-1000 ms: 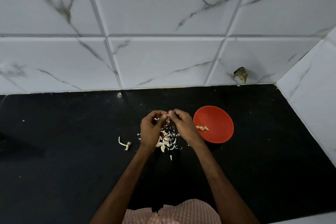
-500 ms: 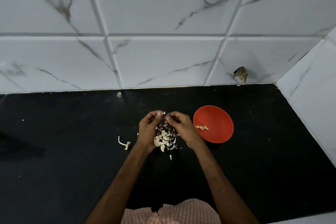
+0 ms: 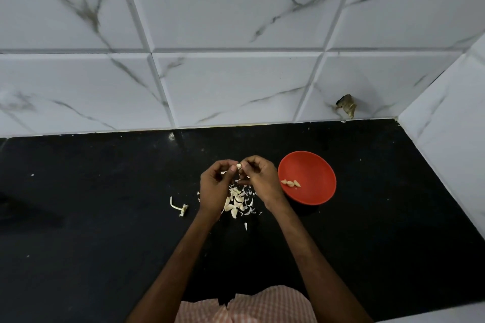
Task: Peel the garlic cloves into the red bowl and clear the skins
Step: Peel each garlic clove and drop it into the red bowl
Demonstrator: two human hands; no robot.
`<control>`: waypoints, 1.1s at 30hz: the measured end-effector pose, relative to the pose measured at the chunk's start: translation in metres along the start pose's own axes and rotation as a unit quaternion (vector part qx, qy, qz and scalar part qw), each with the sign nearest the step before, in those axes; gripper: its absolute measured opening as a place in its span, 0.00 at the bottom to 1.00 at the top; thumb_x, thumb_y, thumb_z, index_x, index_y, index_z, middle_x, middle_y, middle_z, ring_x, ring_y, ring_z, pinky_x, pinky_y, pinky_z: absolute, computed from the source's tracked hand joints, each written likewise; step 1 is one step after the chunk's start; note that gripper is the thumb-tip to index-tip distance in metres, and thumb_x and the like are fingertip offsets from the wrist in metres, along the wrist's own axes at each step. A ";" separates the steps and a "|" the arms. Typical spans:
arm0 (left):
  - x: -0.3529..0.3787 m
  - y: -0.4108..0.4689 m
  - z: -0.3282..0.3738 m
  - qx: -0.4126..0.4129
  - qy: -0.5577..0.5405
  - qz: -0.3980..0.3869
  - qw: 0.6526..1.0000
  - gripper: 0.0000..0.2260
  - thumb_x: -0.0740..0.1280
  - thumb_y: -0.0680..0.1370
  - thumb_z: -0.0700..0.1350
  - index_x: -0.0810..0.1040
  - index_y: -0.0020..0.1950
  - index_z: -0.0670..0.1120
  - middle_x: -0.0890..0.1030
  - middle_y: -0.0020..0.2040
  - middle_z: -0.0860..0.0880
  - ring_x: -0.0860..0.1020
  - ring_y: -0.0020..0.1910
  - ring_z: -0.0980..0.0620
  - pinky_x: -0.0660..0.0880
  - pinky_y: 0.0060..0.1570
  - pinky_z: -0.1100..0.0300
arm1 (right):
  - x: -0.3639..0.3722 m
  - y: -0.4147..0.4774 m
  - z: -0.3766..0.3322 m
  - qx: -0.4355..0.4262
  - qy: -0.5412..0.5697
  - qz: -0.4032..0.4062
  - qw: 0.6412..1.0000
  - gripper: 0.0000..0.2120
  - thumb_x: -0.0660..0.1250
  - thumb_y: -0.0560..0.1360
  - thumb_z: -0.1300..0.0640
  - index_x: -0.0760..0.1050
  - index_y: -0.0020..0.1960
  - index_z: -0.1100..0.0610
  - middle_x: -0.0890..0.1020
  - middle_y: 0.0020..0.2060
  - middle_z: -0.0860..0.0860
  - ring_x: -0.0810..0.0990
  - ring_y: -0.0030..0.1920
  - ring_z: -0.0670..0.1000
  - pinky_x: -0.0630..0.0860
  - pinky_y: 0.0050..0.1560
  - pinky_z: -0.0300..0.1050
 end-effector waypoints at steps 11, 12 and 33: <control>0.003 0.000 0.021 0.103 0.148 0.002 0.984 0.11 0.72 0.77 0.37 0.83 0.53 0.54 0.85 0.46 0.56 0.84 0.45 0.52 0.82 0.44 0.50 | 0.005 0.003 -0.018 -0.067 -0.212 0.004 0.975 0.04 0.63 0.83 0.61 0.76 0.52 0.57 0.82 0.44 0.52 0.82 0.42 0.48 0.83 0.47 0.51; 0.003 0.001 0.022 0.104 0.139 -0.001 0.985 0.11 0.72 0.77 0.37 0.83 0.53 0.52 0.85 0.46 0.55 0.84 0.45 0.51 0.82 0.44 0.49 | 0.005 0.004 -0.019 -0.064 -0.213 0.002 0.975 0.04 0.63 0.83 0.60 0.76 0.52 0.57 0.82 0.44 0.52 0.83 0.43 0.48 0.83 0.47 0.52; -0.011 0.001 -0.018 -0.123 -0.180 0.036 0.975 0.06 0.69 0.80 0.40 0.82 0.55 0.43 0.87 0.50 0.46 0.81 0.37 0.56 0.79 0.30 0.60 | -0.014 -0.002 -0.010 -0.095 -0.237 0.105 0.961 0.05 0.75 0.74 0.63 0.81 0.47 0.58 0.84 0.40 0.48 0.82 0.42 0.43 0.80 0.44 0.39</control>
Point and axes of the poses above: each hand's wrist, its own y-axis towards the middle knuckle, its own x-axis out of the palm, z = x × y, the point moved 9 cm from there along y, towards the middle knuckle
